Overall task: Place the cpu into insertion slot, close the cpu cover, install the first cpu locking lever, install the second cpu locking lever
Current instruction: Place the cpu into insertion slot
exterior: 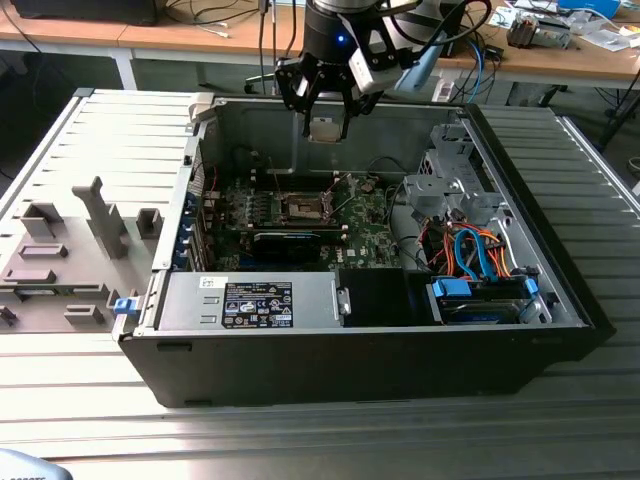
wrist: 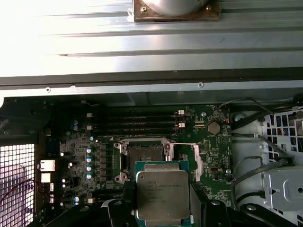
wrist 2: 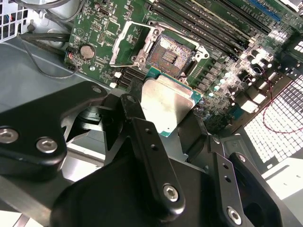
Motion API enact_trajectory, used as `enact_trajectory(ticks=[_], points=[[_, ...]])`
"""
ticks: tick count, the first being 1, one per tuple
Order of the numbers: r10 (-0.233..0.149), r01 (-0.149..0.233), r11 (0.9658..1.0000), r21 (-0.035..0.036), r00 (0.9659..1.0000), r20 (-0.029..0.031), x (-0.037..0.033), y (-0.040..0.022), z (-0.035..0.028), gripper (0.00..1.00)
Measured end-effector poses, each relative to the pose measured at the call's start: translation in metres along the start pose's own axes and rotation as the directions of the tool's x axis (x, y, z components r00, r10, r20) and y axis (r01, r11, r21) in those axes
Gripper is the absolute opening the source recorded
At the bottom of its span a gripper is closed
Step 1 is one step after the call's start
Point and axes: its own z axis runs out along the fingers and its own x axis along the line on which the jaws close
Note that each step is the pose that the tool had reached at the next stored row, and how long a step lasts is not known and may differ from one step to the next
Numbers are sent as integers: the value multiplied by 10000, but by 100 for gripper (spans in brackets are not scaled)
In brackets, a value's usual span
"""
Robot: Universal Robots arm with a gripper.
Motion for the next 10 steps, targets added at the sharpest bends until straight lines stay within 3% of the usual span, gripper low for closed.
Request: enact_trajectory(ticks=[10], points=[[1, -1, 10000, -1, 10000, 1, 26, -4, 35, 55]])
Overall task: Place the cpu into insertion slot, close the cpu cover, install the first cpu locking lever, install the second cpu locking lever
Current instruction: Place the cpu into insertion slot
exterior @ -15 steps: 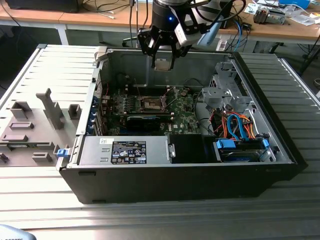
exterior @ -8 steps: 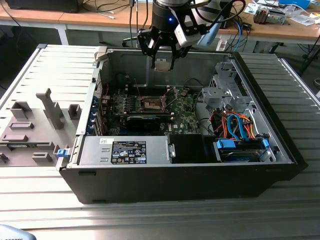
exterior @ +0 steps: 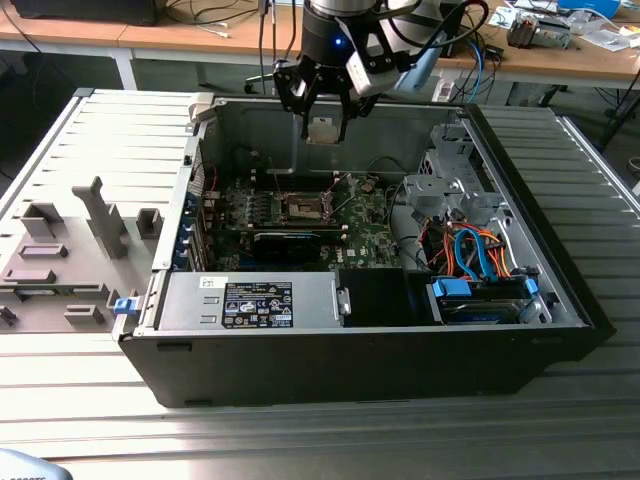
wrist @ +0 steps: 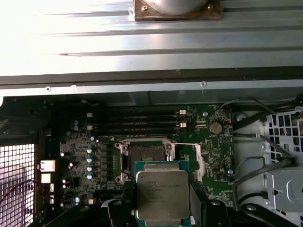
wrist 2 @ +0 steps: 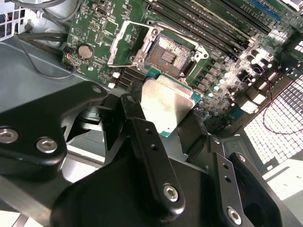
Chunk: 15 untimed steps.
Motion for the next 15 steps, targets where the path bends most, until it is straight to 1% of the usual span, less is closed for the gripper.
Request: enact_trajectory(ticks=[15], points=[[0, 0, 10000, 1, 10000, -1, 26, -6, 64, 55]])
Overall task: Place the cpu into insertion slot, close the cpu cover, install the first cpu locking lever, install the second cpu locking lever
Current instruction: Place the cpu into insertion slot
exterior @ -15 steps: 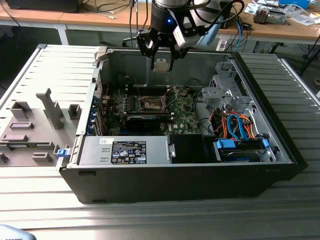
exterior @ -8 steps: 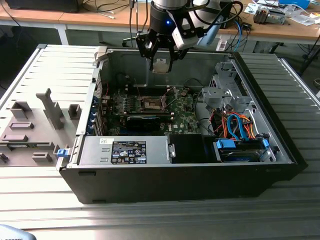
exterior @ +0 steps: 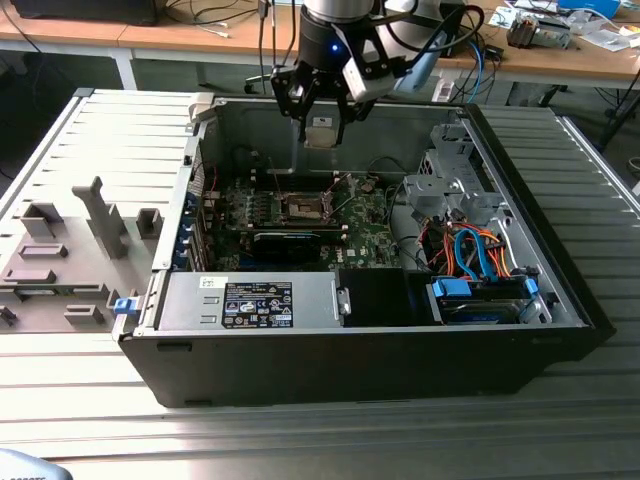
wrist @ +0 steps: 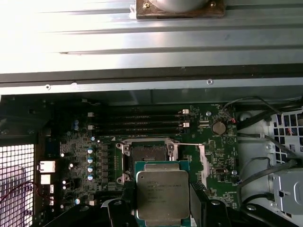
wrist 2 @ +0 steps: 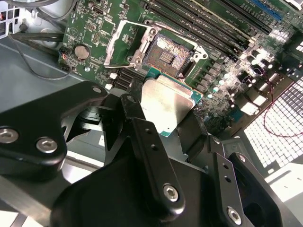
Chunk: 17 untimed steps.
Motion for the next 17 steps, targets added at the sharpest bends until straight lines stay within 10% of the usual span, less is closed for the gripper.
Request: enact_trajectory(ticks=[17], points=[[0, 0, 10000, -1, 10000, 0, 8, -4, 47, 55]])
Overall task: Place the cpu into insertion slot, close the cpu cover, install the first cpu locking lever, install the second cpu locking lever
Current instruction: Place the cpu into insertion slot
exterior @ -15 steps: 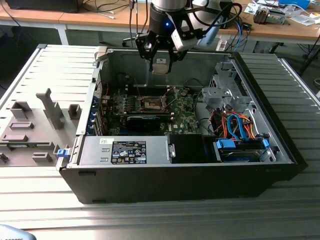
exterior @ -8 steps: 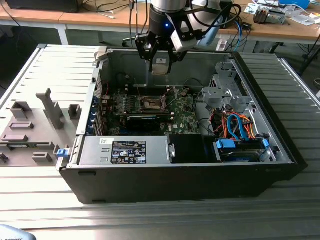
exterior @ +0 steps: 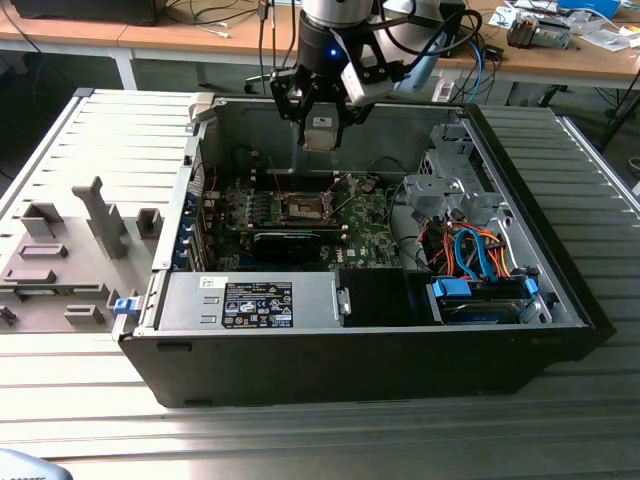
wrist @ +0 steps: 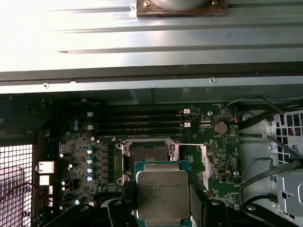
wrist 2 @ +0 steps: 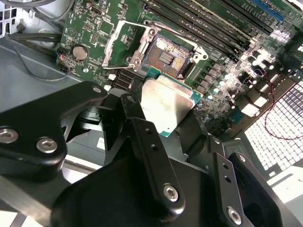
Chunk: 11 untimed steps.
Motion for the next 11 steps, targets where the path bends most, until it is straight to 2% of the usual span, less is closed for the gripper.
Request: enact_trajectory(ticks=[11], points=[[0, 0, 10000, 0, 10000, 0, 2, -2, 26, 55]])
